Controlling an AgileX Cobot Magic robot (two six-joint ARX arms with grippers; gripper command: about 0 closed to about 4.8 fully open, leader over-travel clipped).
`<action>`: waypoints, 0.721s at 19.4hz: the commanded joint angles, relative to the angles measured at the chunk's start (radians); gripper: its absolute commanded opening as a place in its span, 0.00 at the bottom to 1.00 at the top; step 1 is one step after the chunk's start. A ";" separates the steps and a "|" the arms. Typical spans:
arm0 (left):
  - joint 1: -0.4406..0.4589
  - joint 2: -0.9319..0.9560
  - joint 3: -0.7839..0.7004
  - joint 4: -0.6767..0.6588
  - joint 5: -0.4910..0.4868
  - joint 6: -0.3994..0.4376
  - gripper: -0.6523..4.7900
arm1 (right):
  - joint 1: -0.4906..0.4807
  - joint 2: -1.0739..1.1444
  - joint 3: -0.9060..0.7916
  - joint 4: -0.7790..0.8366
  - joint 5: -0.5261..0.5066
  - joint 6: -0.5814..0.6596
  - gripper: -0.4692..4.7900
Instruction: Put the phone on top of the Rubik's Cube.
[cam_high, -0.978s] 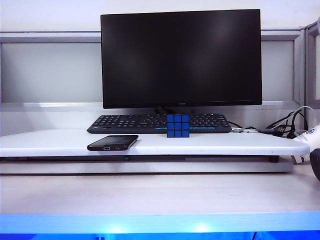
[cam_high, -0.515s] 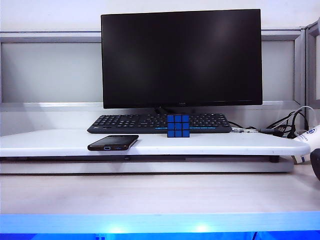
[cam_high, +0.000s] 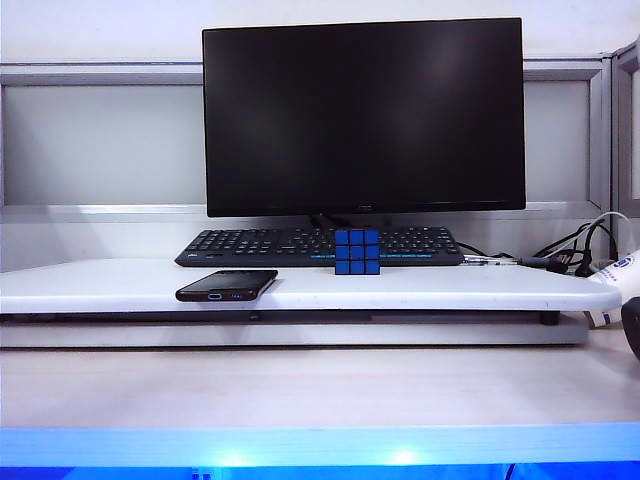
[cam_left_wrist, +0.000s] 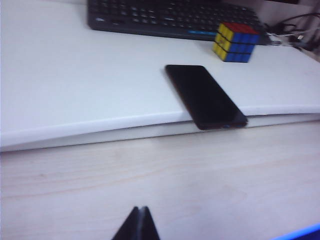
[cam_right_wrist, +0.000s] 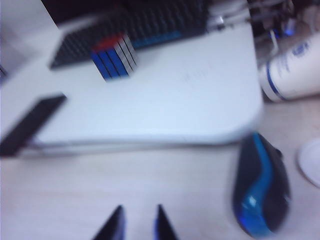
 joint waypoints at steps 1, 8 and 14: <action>0.001 0.000 0.016 -0.078 0.058 -0.007 0.11 | 0.000 -0.003 0.002 0.027 -0.094 0.148 0.32; 0.000 0.000 0.017 -0.082 0.073 -0.007 0.11 | 0.000 -0.003 0.002 0.042 -0.290 0.393 0.50; 0.000 0.000 0.017 -0.082 0.084 -0.007 0.11 | 0.089 0.018 0.008 0.129 -0.276 0.473 0.50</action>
